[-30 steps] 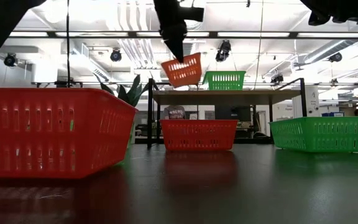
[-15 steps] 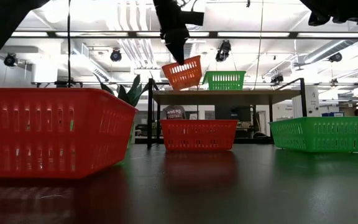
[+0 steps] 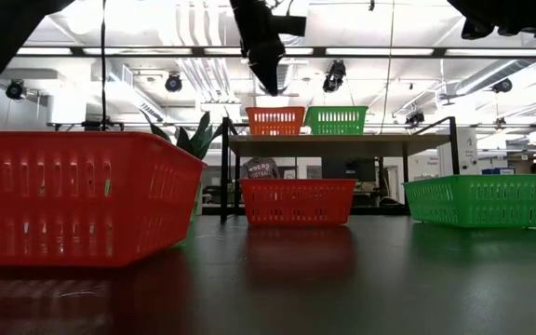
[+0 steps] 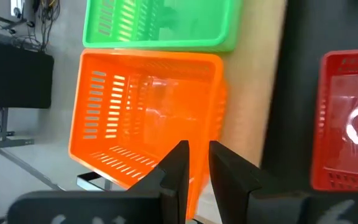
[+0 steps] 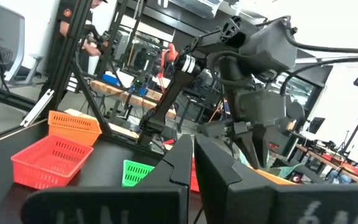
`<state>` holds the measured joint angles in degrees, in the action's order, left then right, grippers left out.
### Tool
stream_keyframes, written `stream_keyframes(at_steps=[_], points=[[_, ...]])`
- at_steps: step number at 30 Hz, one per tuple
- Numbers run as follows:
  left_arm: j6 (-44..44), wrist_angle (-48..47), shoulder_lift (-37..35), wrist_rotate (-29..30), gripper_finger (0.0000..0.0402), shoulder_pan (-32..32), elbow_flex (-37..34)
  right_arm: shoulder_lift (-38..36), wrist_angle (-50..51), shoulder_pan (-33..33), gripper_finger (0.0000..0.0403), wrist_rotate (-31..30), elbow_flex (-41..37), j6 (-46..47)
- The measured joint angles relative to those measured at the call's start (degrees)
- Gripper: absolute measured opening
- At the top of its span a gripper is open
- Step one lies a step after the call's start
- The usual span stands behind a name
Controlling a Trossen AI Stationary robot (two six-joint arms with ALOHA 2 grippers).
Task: Stack baskets on shelf by color
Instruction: Put the top right red bin on the shelf
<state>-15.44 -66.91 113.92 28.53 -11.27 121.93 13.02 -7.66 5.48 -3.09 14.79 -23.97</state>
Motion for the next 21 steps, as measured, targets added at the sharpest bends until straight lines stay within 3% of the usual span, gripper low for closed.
stream_keyframes(at_steps=[9,13,16,21], points=[[0.39,-6.29,-4.10,-0.27,0.0046,2.92,-0.04,0.00,0.11,0.01,0.0011,0.04,-0.02,0.35],[5.29,-5.89,-6.49,-6.14,0.0046,5.27,-0.21,0.00,0.13,0.01,0.0011,0.04,-0.02,0.11],[7.77,-5.15,-7.49,-10.30,0.0045,8.51,-1.10,0.00,0.13,0.02,0.0011,0.04,-0.02,0.05],[8.38,0.96,-8.81,-11.02,0.0045,16.67,-6.12,0.00,0.15,0.01,0.0011,0.04,-0.02,1.06]])
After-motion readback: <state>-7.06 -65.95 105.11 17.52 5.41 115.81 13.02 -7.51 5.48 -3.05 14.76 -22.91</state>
